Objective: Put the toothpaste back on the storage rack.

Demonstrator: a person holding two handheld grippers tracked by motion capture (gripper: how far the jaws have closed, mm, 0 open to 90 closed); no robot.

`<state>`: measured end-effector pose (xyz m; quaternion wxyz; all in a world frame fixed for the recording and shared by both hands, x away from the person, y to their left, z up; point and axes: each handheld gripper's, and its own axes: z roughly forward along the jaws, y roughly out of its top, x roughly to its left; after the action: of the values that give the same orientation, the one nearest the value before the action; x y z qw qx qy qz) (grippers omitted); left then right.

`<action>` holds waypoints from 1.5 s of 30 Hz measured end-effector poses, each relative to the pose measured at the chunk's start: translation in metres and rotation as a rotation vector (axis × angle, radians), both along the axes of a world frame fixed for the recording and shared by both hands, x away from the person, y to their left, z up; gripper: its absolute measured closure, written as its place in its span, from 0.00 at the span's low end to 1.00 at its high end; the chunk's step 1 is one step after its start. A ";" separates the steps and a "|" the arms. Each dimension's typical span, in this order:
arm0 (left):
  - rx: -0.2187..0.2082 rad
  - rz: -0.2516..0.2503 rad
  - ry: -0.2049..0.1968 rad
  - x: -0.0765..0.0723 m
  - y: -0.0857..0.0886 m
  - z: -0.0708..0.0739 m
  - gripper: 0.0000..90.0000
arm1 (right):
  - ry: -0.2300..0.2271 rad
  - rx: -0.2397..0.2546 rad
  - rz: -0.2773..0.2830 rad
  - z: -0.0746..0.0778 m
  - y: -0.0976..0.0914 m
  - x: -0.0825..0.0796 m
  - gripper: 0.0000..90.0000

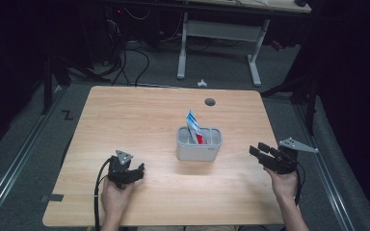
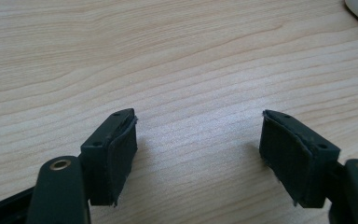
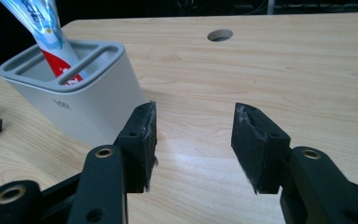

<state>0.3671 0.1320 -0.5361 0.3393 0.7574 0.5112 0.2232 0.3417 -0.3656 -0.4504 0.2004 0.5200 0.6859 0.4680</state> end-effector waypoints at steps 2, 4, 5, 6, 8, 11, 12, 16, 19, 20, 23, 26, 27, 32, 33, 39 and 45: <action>0.000 0.000 0.000 0.000 0.000 0.000 0.31 | 0.006 0.005 -0.003 -0.003 -0.001 -0.001 0.56; 0.000 0.000 0.000 0.000 0.000 0.000 0.31 | 0.009 0.005 -0.006 -0.007 -0.002 -0.001 0.56; 0.000 0.000 0.000 0.000 0.000 0.000 0.31 | 0.013 0.004 -0.008 -0.008 -0.002 -0.001 0.56; 0.000 0.000 0.000 0.000 0.000 0.000 0.31 | 0.016 0.005 -0.009 -0.010 -0.002 -0.001 0.56; 0.000 0.000 0.000 0.000 0.000 0.000 0.31 | 0.022 0.005 -0.014 -0.014 -0.002 -0.001 0.56; 0.000 0.000 0.000 0.000 0.000 0.000 0.31 | 0.031 -0.006 -0.022 -0.018 -0.002 -0.002 0.56; 0.000 0.000 0.000 0.000 0.000 0.000 0.31 | 0.037 -0.005 -0.022 -0.019 -0.002 -0.002 0.56; 0.000 0.000 0.000 0.000 0.000 0.000 0.31 | 0.048 -0.010 -0.022 -0.024 -0.001 -0.003 0.57; 0.000 0.000 0.000 0.000 0.000 0.000 0.31 | 0.056 -0.014 -0.025 -0.029 -0.002 -0.003 0.57; 0.000 0.000 0.000 0.000 0.000 0.000 0.31 | 0.062 -0.010 -0.027 -0.030 -0.002 -0.003 0.57; 0.000 0.000 0.000 0.000 0.000 0.000 0.31 | 0.065 -0.015 -0.034 -0.034 -0.003 -0.004 0.57; 0.000 0.000 0.000 0.000 0.000 0.000 0.31 | 0.073 -0.022 -0.039 -0.036 -0.003 -0.004 0.57; 0.000 0.000 0.000 0.000 0.000 0.000 0.31 | 0.079 -0.024 -0.041 -0.037 -0.002 -0.004 0.57; 0.000 0.000 0.000 0.000 0.000 0.000 0.31 | 0.086 -0.037 -0.045 -0.041 -0.003 -0.003 0.57; 0.000 0.000 0.000 0.000 0.000 0.000 0.31 | 0.089 -0.038 -0.046 -0.042 -0.003 -0.003 0.57; 0.000 0.000 0.000 0.000 0.000 0.000 0.31 | 0.107 -0.055 -0.054 -0.048 -0.001 -0.001 0.57; 0.000 0.000 0.000 0.000 0.000 0.000 0.31 | 0.114 -0.084 -0.055 -0.052 0.002 0.000 0.57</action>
<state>0.3672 0.1321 -0.5361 0.3394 0.7575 0.5110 0.2231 0.3417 -0.3634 -0.5027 0.1953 0.5558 0.7005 0.4028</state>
